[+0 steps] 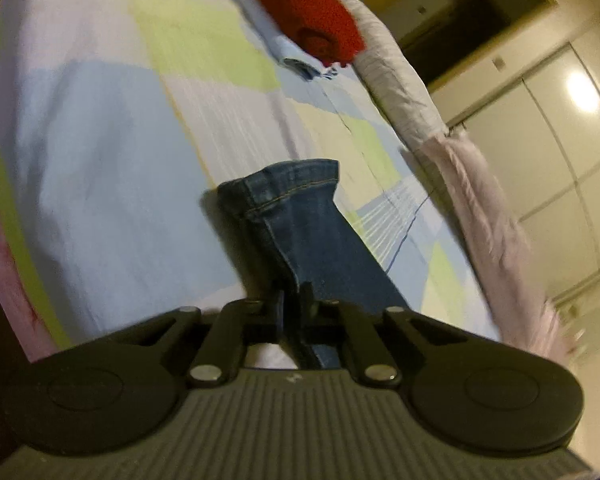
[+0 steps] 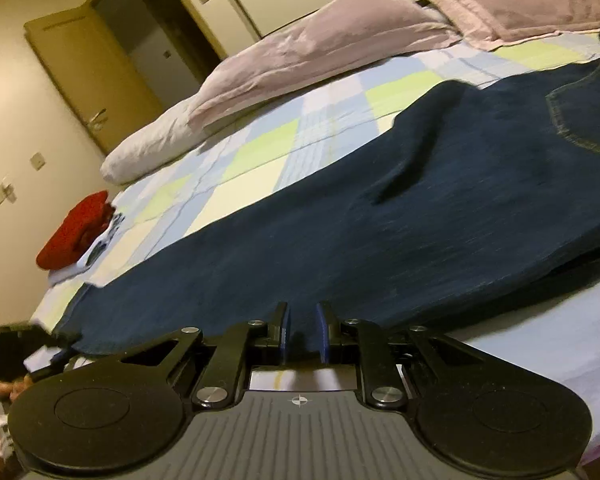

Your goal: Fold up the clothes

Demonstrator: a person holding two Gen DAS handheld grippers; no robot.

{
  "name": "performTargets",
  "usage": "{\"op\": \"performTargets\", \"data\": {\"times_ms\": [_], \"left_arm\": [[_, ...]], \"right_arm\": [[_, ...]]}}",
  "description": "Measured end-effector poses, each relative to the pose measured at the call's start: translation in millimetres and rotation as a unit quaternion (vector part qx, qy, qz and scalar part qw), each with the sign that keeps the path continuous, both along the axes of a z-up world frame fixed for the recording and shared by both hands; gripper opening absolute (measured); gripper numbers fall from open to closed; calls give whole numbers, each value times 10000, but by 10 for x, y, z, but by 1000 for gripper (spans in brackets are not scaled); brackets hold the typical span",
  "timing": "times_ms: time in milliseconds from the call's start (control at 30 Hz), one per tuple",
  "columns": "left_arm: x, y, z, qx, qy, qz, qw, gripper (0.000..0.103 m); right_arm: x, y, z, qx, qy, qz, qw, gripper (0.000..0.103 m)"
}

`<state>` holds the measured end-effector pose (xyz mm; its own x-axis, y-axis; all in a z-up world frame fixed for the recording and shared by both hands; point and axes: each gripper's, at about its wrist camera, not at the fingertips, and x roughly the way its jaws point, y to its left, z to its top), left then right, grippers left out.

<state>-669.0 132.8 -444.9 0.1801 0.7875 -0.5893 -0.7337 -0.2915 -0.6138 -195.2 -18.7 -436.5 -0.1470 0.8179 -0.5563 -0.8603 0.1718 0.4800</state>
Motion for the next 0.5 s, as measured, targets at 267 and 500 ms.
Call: {"op": "performTargets", "data": {"times_ms": [267,500], "left_arm": [[1000,-24,822,1199,1690,-1383,9685,3],[2581,-406,901,2004,1487,-3676,8959,4]], "right_arm": [[510,-315,133,321,12,-932,9951,17],[1150,-737,267,597,92,-1820,9814,17]]}}
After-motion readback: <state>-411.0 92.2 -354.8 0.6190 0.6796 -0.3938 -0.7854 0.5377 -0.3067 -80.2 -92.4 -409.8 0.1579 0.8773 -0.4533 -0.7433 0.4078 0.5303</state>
